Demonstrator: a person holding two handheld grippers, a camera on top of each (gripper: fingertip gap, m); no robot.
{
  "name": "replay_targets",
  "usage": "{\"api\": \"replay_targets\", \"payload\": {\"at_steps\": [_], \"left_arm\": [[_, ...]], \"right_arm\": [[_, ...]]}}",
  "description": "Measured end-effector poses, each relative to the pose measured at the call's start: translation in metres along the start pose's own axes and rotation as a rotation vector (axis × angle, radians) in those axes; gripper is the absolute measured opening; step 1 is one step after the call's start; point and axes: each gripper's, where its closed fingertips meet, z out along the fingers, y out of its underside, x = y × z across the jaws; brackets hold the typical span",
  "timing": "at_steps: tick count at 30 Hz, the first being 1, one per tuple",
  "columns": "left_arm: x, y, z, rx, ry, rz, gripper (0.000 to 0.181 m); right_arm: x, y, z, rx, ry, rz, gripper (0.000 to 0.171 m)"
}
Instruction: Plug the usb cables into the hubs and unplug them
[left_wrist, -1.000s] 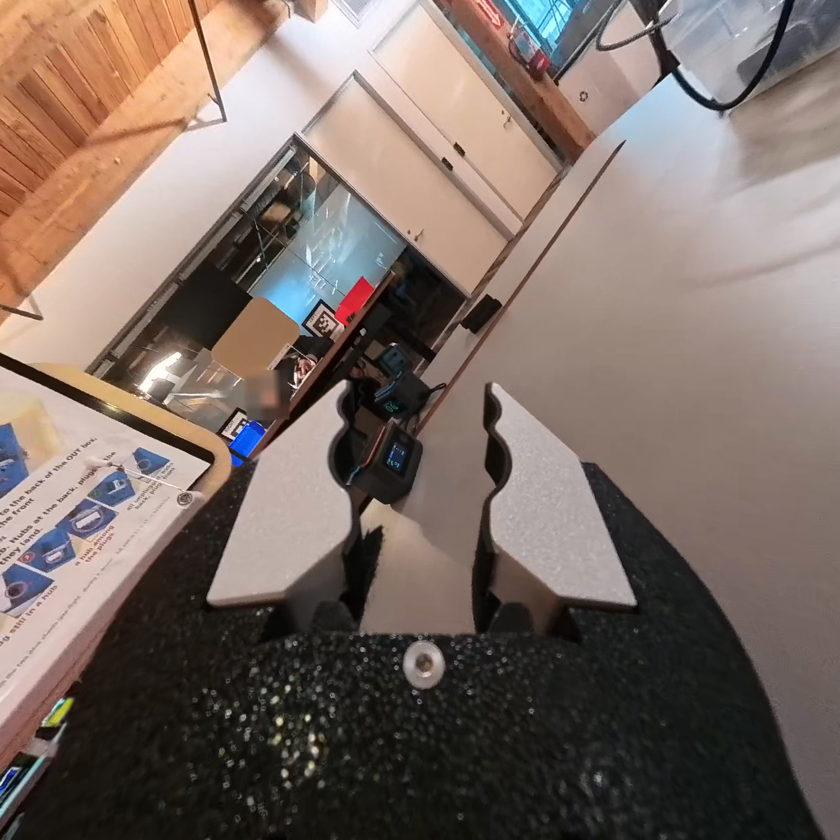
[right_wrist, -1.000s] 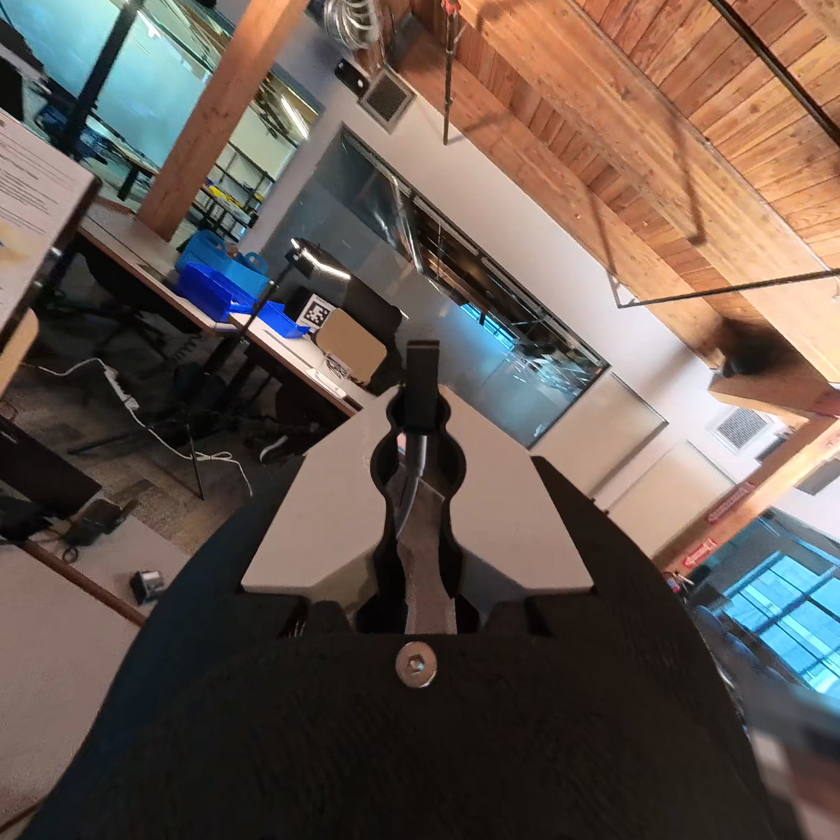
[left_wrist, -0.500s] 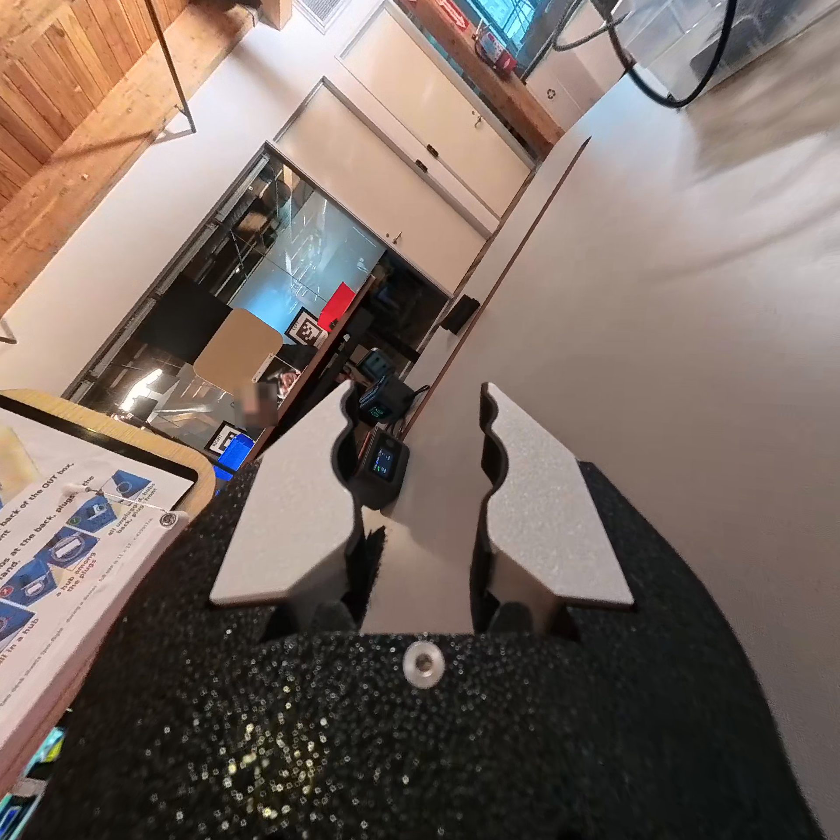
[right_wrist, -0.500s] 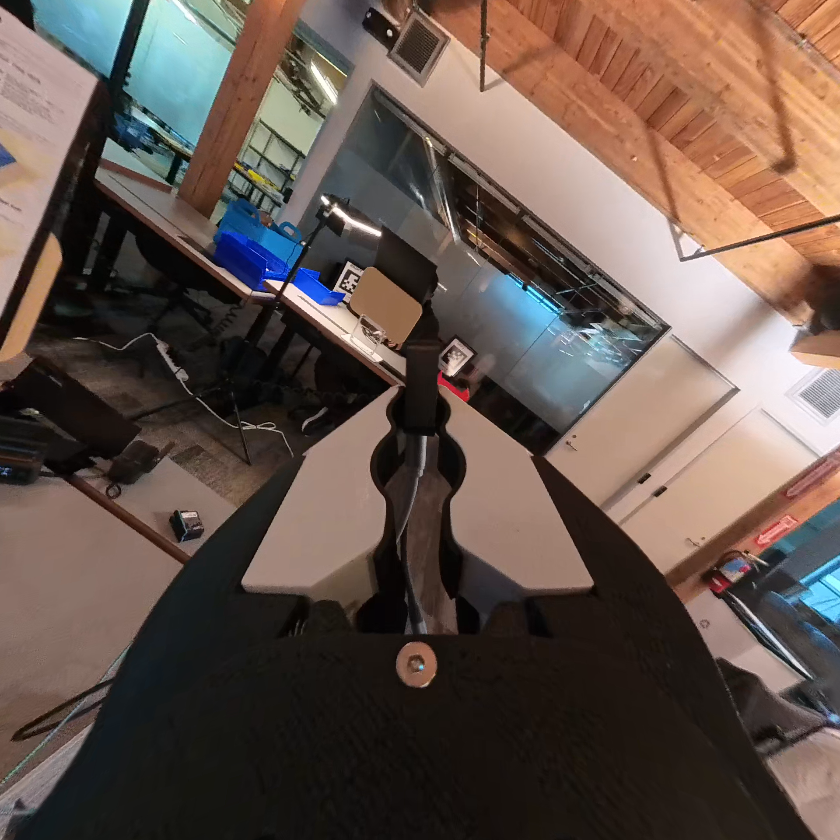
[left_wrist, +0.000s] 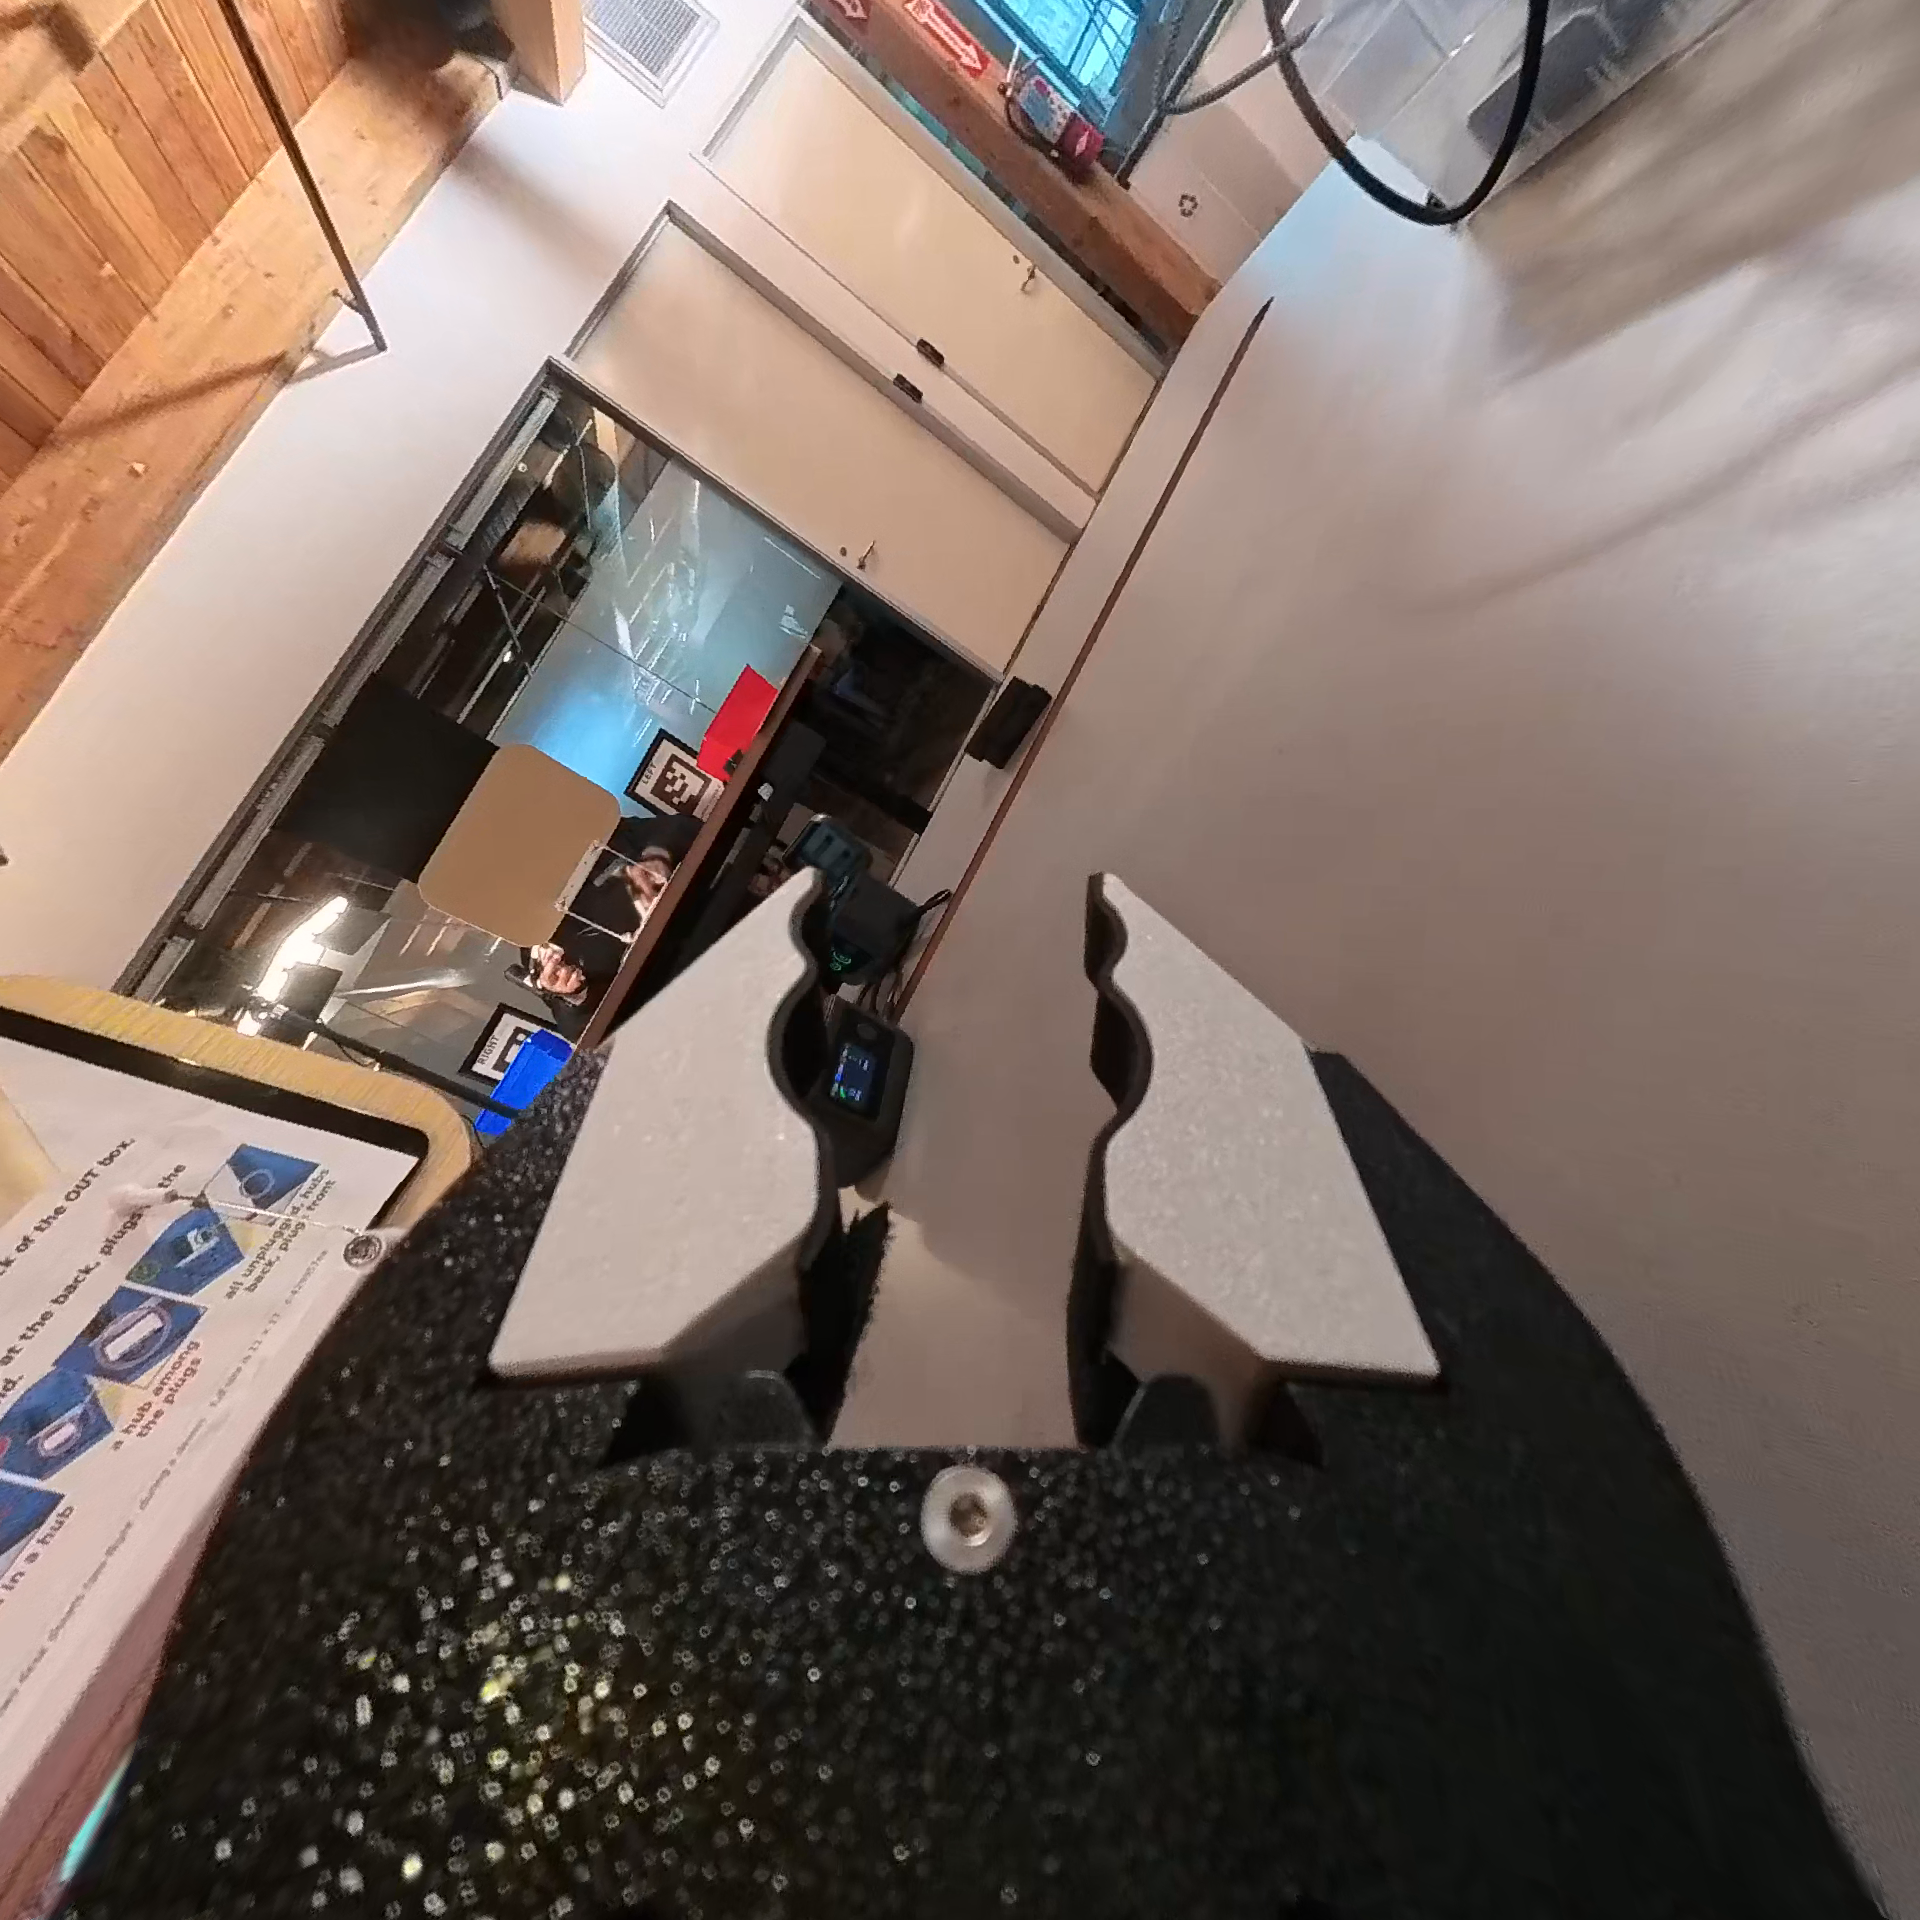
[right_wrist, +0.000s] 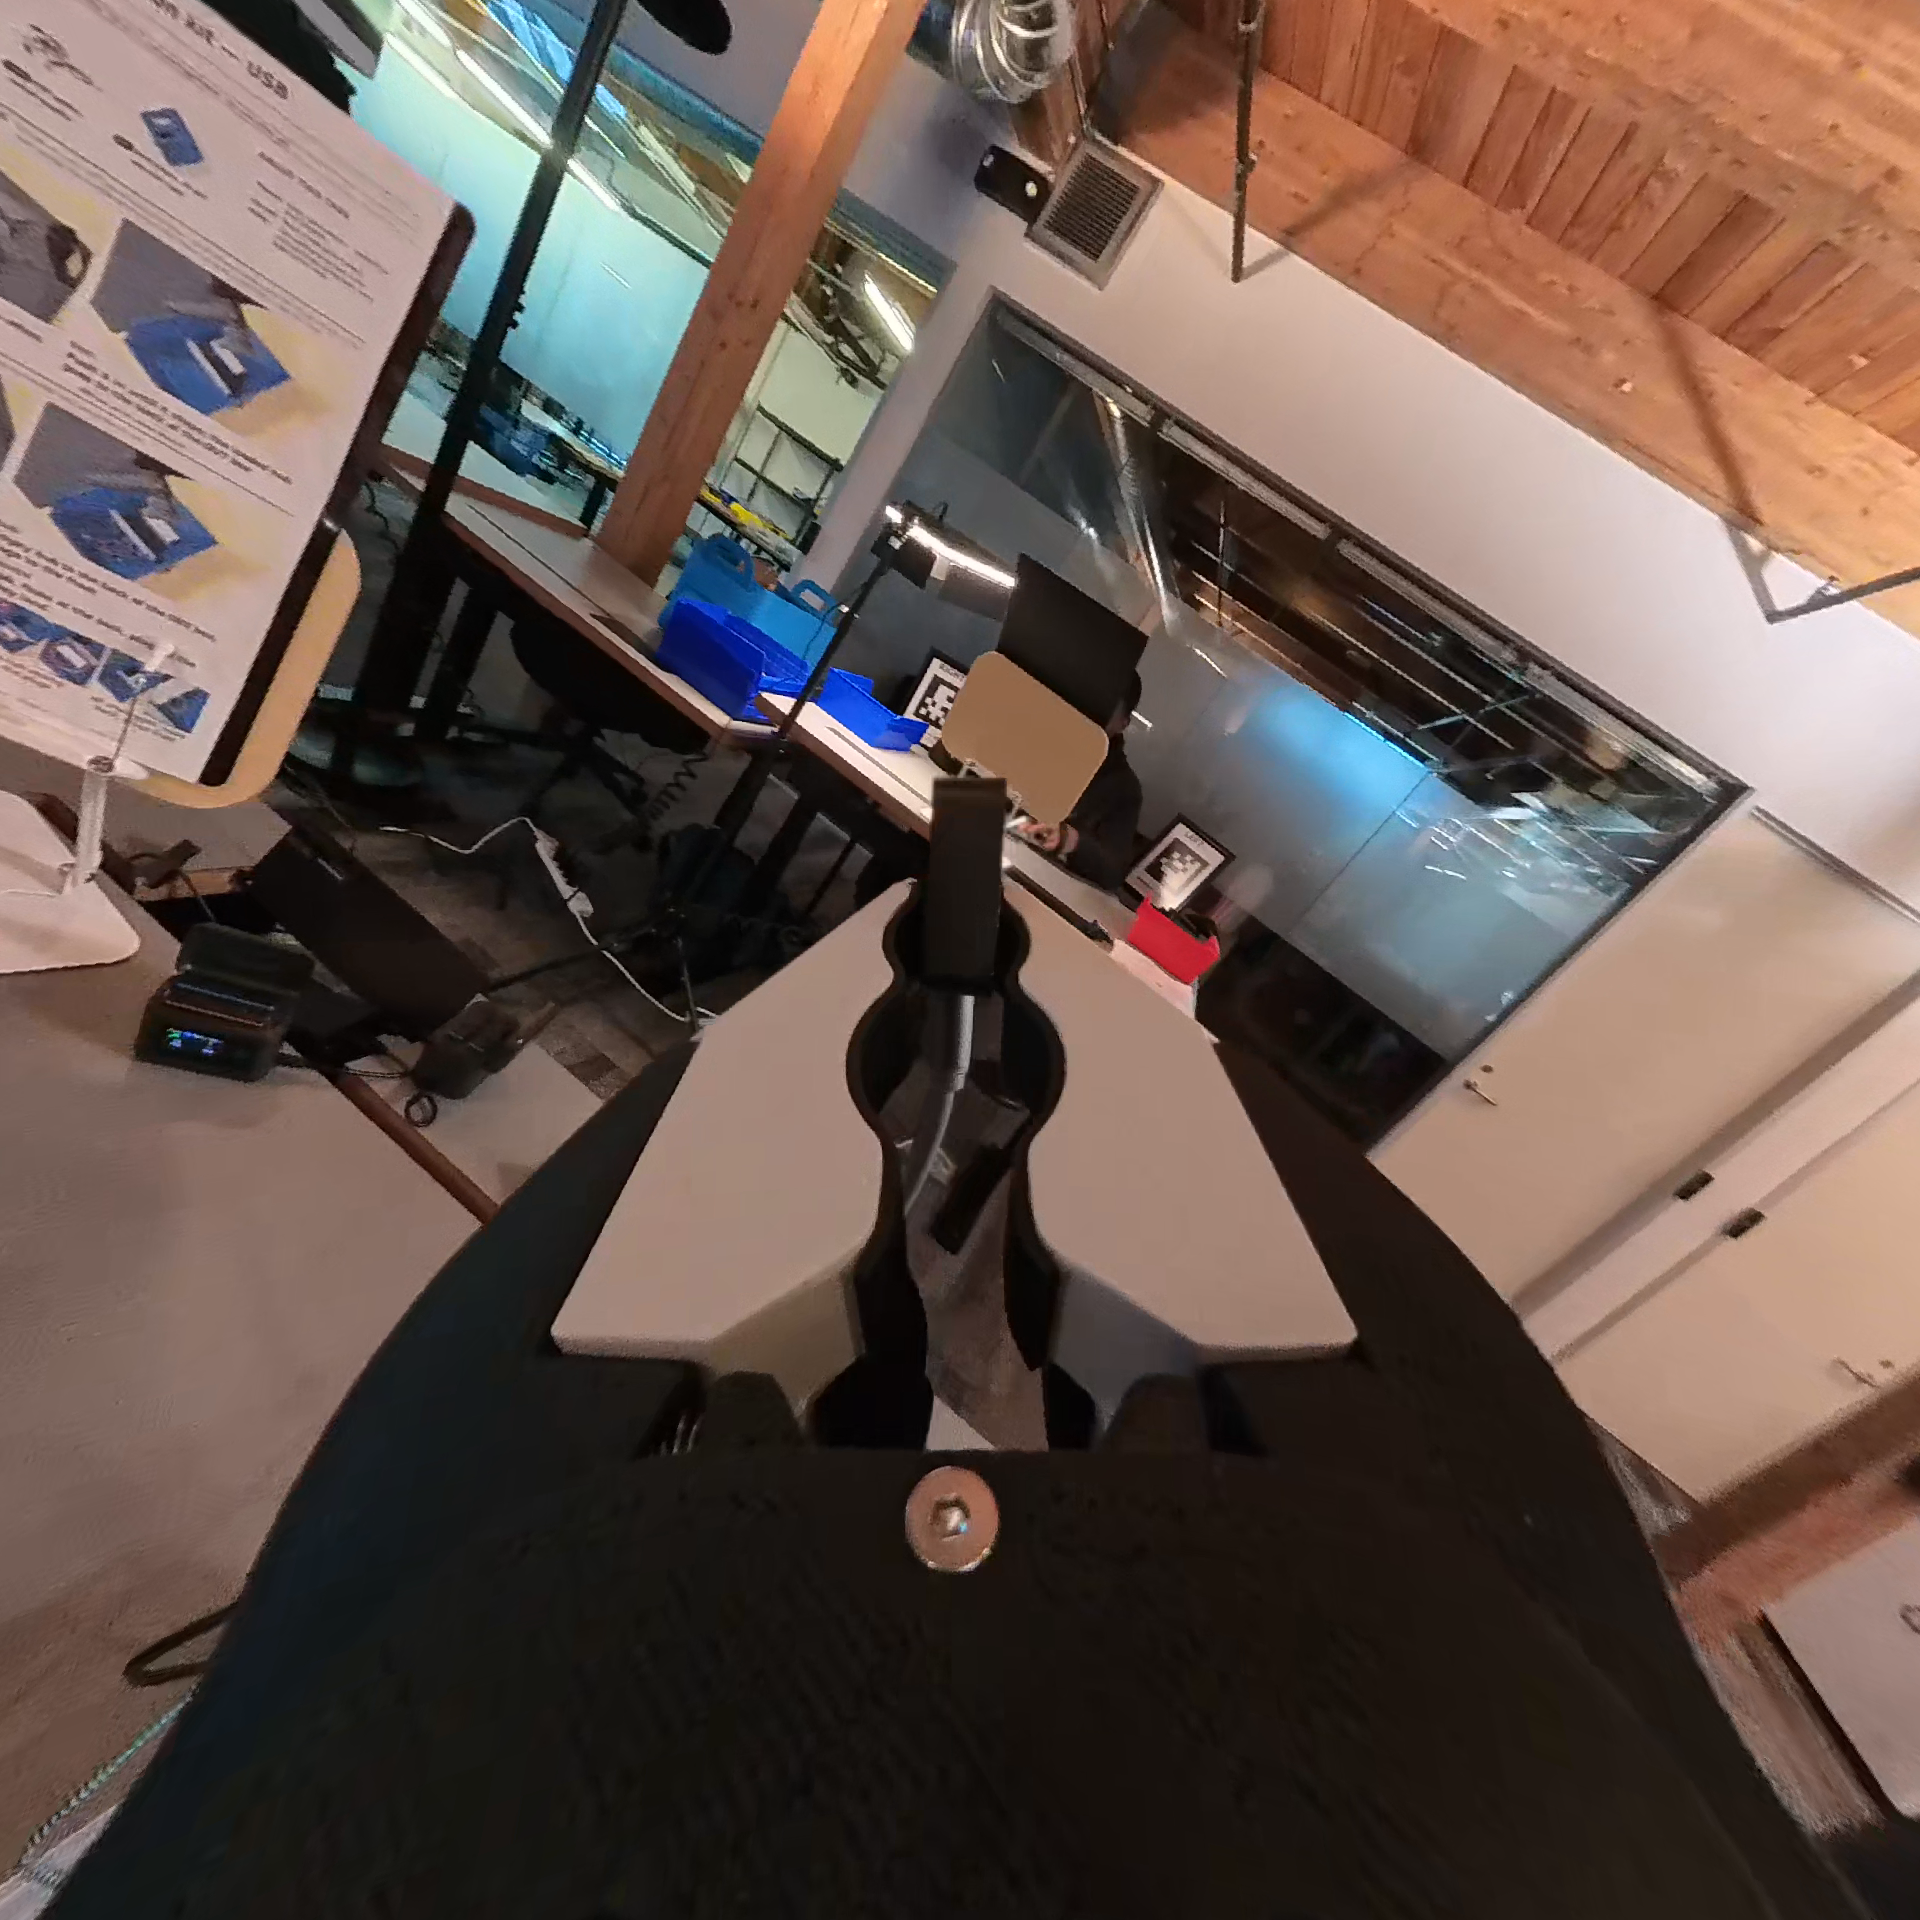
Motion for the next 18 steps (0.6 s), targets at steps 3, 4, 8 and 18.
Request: {"api": "replay_targets", "payload": {"at_steps": [3, 4, 8, 18], "left_arm": [[0.002, -0.001, 0.000, 0.002, 0.007, 0.016, 0.046], [0.003, -0.002, 0.000, 0.003, 0.008, 0.019, 0.046], [0.005, -0.002, 0.000, 0.004, 0.016, 0.036, 0.044], [0.011, -0.005, 0.000, 0.009, 0.033, 0.074, 0.042]], "right_arm": [[-0.007, 0.004, 0.005, 0.010, -0.017, 0.005, 0.009], [-0.009, 0.006, 0.006, 0.012, -0.024, 0.005, 0.009], [-0.021, 0.021, 0.008, 0.016, -0.038, -0.006, 0.009], [-0.057, 0.102, -0.011, -0.083, 0.088, -0.301, 0.008]]}}
